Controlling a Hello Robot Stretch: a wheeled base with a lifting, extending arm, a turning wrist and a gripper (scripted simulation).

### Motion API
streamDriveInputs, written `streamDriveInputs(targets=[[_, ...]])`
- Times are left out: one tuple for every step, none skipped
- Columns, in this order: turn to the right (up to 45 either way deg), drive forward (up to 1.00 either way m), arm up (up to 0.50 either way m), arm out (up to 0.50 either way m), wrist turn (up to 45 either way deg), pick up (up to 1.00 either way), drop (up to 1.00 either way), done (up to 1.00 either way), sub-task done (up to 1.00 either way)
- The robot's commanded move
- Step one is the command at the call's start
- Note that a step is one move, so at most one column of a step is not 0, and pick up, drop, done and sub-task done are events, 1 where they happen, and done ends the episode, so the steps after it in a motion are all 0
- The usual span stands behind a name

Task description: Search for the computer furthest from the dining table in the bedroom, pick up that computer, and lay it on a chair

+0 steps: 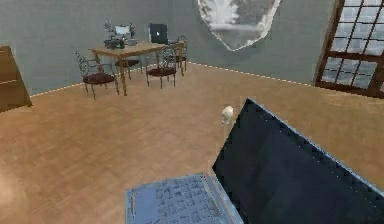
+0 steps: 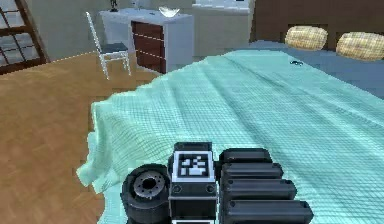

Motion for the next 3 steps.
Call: streamDriveInputs(targets=[[12.0, 0.00, 0.00, 0.00, 0.0, 0.00, 0.00, 0.00, 0.00], [0.0, 0.70, 0.00, 0.00, 0.0, 0.00, 0.00, 0.00, 0.00], [30.0, 0.00, 0.00, 0.00, 0.0, 0.00, 0.00, 0.00, 0.00]])
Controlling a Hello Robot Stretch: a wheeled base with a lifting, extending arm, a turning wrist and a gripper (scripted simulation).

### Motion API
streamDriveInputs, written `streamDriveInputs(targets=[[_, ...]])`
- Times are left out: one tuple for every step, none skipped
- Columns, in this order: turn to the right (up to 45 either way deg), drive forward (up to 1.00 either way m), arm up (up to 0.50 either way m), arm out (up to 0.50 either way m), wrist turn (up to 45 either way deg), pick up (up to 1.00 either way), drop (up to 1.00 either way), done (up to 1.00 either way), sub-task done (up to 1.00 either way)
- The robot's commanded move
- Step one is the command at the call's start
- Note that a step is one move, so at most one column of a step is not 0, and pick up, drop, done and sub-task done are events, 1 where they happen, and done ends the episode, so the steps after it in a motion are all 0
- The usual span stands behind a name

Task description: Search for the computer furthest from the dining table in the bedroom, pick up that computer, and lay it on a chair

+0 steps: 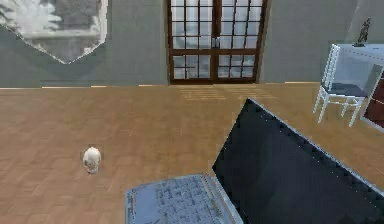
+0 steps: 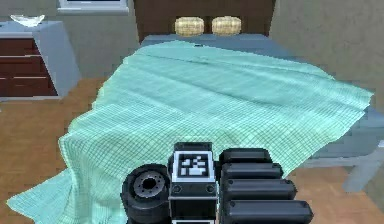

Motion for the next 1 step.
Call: streamDriveInputs(targets=[[0.0, 0.55, 0.00, 0.00, 0.0, 0.00, 0.00, 0.00, 0.00]])
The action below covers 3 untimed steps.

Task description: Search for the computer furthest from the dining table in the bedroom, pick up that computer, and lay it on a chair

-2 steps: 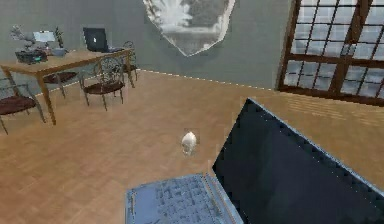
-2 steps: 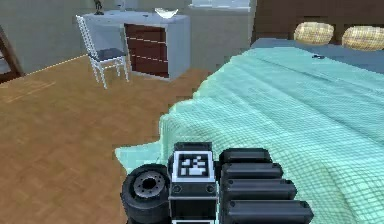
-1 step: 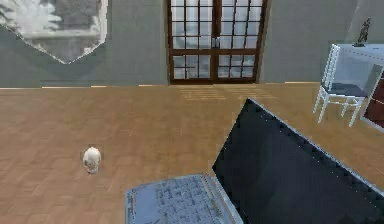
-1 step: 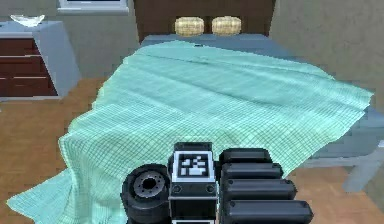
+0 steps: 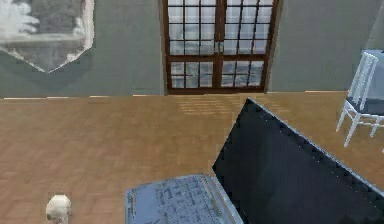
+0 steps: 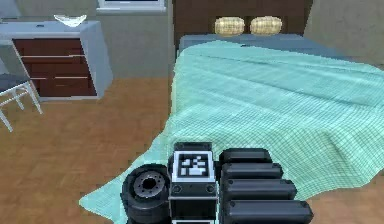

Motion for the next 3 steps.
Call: streamDriveInputs(targets=[[33.0, 0.00, 0.00, 0.00, 0.0, 0.00, 0.00, 0.00, 0.00], [0.0, 1.00, 0.00, 0.00, 0.0, 0.00, 0.00, 0.00, 0.00], [3.0, 0.00, 0.00, 0.00, 0.0, 0.00, 0.00, 0.00, 0.00]])
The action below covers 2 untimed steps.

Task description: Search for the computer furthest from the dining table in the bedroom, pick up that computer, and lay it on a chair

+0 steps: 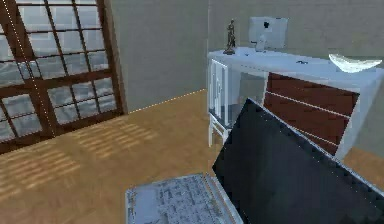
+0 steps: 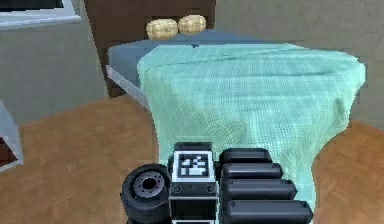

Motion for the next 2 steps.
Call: streamDriveInputs(targets=[[0.0, 0.40, 0.00, 0.00, 0.0, 0.00, 0.00, 0.00, 0.00], [27.0, 0.00, 0.00, 0.00, 0.0, 0.00, 0.00, 0.00, 0.00]])
